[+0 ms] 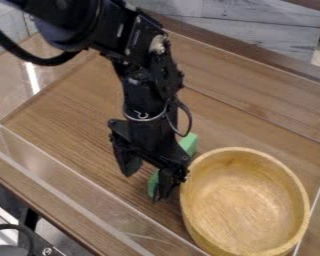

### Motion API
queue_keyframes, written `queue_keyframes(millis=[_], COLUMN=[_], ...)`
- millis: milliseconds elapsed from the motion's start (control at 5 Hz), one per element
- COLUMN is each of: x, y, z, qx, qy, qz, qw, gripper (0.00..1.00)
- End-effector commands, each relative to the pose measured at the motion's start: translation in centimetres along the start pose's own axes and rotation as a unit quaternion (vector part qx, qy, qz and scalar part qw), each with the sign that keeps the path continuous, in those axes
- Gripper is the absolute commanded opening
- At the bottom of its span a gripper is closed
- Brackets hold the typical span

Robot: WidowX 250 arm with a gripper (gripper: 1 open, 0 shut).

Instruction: Put the green block in the brown bowl

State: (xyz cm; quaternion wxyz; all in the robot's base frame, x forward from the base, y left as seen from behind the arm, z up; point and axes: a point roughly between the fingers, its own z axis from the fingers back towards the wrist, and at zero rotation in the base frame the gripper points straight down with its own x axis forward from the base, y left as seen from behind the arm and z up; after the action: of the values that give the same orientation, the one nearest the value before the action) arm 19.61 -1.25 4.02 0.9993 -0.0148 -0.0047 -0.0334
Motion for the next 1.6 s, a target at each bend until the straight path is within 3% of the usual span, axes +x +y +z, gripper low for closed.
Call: queue_keyframes(millis=[0,200,400,600,1000,1400], x=[1.7,2.0,2.1,1.9,0.9,0.3], y=[0.0,0.1,0.1,0.0,-0.3,-0.5], z=[0.6,0.1,-0.3,-0.3,0.7,2.1], qx=[-0.004,-0.007,-0.009,-0.015,-0.029,-0.042], qy=[-0.029,-0.029,-0.028,-0.021,0.012,0.034], qz=[0.006,0.011,0.013,0.016,0.033,0.046], qw=[0.9996,0.9995,0.9995,0.9996,0.999,0.9975], gripper=[1.0,1.0,0.0,0.0,0.0,0.0])
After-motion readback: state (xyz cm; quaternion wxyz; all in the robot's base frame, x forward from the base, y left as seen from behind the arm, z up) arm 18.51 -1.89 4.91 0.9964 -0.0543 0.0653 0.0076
